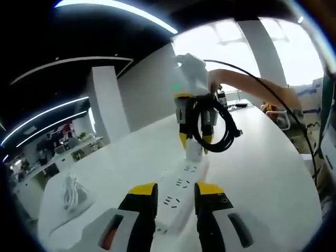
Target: Straighten the power strip on the desk, plug the charger into it
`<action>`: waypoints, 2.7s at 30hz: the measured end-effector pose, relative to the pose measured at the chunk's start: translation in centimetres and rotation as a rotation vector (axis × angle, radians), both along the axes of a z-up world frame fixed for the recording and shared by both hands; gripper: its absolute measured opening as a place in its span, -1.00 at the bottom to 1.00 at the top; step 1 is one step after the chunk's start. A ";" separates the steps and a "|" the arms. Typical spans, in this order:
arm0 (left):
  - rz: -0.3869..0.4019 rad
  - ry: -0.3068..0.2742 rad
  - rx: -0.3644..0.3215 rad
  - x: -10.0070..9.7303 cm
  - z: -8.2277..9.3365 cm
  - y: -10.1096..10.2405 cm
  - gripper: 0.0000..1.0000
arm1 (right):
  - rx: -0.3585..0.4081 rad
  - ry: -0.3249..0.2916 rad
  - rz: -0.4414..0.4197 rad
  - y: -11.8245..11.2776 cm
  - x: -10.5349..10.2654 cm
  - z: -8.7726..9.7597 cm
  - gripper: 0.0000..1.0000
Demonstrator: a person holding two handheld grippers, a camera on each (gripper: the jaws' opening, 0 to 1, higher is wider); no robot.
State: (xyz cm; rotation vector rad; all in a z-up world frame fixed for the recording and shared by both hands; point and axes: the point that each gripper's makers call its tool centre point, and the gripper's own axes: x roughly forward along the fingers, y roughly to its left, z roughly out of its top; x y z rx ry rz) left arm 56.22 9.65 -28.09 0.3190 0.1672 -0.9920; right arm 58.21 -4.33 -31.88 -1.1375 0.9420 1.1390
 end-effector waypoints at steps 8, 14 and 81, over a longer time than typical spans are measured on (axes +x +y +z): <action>0.042 0.005 0.019 0.7 -0.3 0.7 -0.46 | 0.051 -0.028 0.002 0.2 0.2 0.0 -0.48; 0.042 0.015 0.013 0.6 -0.3 0.7 -0.46 | 0.082 -0.054 0.034 0.3 0.3 0.0 -0.48; 0.122 0.183 0.036 1.2 -2.9 2.6 -0.46 | 0.817 -0.283 -0.155 -2.4 1.2 2.6 -0.31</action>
